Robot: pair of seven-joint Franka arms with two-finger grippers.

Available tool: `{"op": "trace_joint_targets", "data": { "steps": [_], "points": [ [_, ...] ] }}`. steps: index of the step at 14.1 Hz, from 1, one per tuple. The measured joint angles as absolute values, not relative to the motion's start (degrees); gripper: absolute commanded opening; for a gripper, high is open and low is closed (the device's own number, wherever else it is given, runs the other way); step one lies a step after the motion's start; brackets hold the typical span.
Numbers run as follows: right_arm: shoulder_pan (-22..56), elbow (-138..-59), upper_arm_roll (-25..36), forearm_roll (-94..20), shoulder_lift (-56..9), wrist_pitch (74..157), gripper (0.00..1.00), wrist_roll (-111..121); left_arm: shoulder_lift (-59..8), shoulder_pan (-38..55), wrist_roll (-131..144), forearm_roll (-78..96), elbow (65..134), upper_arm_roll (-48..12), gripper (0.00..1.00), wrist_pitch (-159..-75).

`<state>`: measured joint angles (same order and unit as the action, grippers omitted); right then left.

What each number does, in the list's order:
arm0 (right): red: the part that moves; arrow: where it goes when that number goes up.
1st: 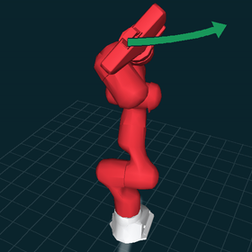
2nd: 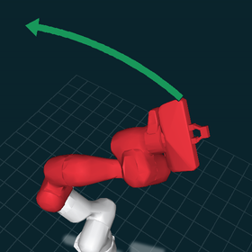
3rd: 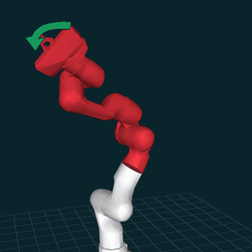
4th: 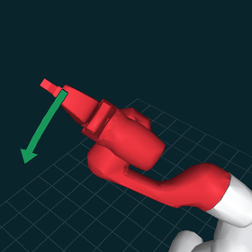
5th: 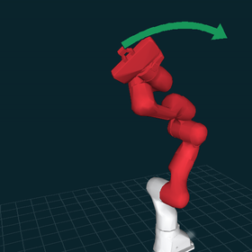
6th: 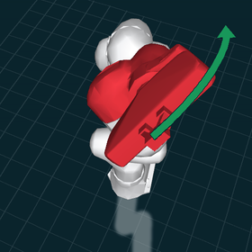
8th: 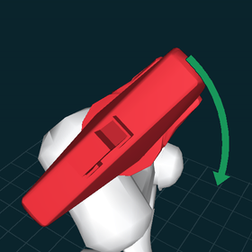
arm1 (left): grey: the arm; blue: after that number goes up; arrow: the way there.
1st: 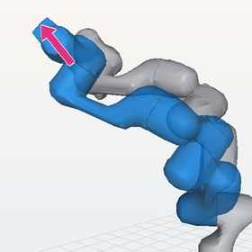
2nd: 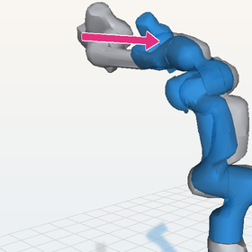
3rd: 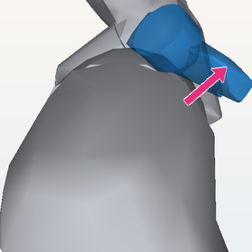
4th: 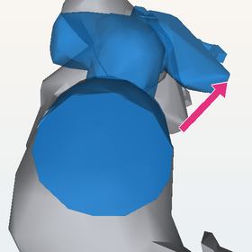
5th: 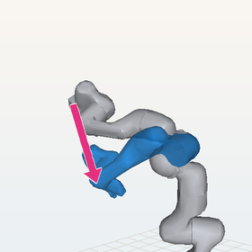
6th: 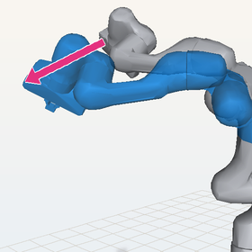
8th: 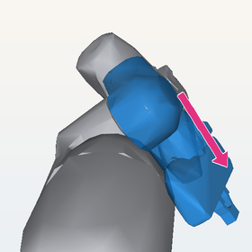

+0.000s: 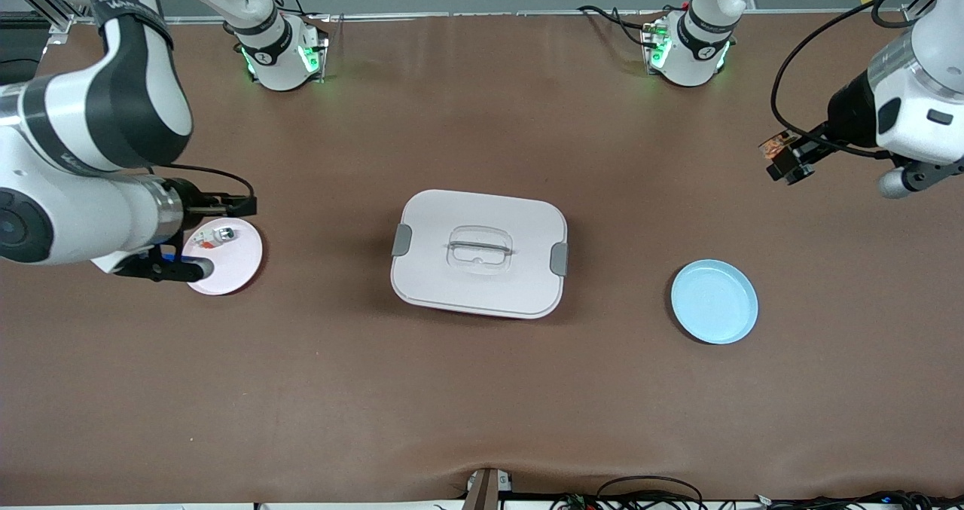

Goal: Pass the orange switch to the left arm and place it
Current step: 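Carry the switch with the left gripper over the light-blue plate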

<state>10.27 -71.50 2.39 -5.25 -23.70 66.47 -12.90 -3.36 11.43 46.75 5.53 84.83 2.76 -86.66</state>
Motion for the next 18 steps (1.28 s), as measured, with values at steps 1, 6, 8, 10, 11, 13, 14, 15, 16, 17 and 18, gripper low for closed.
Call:
{"op": "trace_joint_targets", "data": {
  "steps": [1,6,8,10,11,13,14,15,16,17,18],
  "points": [
    [9.49,-72.5,2.4,-5.23,-22.75,66.1,1.0,-11.46,-3.76,10.73,52.12,5.19,84.86,2.85,0.0,-86.67],
    [8.31,-74.13,2.26,-3.47,-21.07,66.28,1.0,-7.77,-8.65,8.76,69.27,1.24,86.54,2.97,0.0,-91.12],
    [8.27,-74.33,2.25,-2.82,-20.7,67.11,1.0,-6.62,-10.03,8.54,74.97,0.89,90.33,3.01,0.0,-98.22],
    [7.88,-75.83,2.3,-2.48,-19.71,68.9,1.0,-5.97,-10.56,7.9,79.82,0.81,96.24,3.03,0.0,-107.06],
    [7.52,-77.5,2.3,-2.42,-18.8,70.76,1.0,-5.72,-10.75,7.67,81.77,0.81,99.51,3.03,0.0,-111.75],
    [6.98,-82.61,2.31,-2.32,-15.85,75.74,1.0,-5.04,-11.14,7.43,83.74,0.81,105.44,3.03,0.0,-119.31],
    [6.89,-85.14,2.3,-2.25,-14.2,77.6,1.0,-4.95,-11.51,7.27,84.11,0.81,107.78,3.04,0.0,-122.48],
    [6.87,-87.22,2.3,-2.22,-12.76,78.8,1.0,-4.92,-12.16,7.08,84.33,0.81,109.38,3.05,0.0,-124.64],
    [6.87,-88.64,2.29,-2.2,-11.64,79.53,1.0,-4.9,-13.26,6.92,84.35,0.81,110.38,3.06,0.0,-125.99],
    [6.84,-89.49,2.29,-2.16,-10.78,80.22,1.0,-4.89,-14.79,6.83,84.38,0.54,110.92,3.06,0.0,-127.4],
    [6.74,-89.88,2.3,-2.12,-10.23,80.74,1.0,-4.85,-16.57,6.81,84.7,-0.26,111.2,3.06,0.0,-129.16]
  ]
}}
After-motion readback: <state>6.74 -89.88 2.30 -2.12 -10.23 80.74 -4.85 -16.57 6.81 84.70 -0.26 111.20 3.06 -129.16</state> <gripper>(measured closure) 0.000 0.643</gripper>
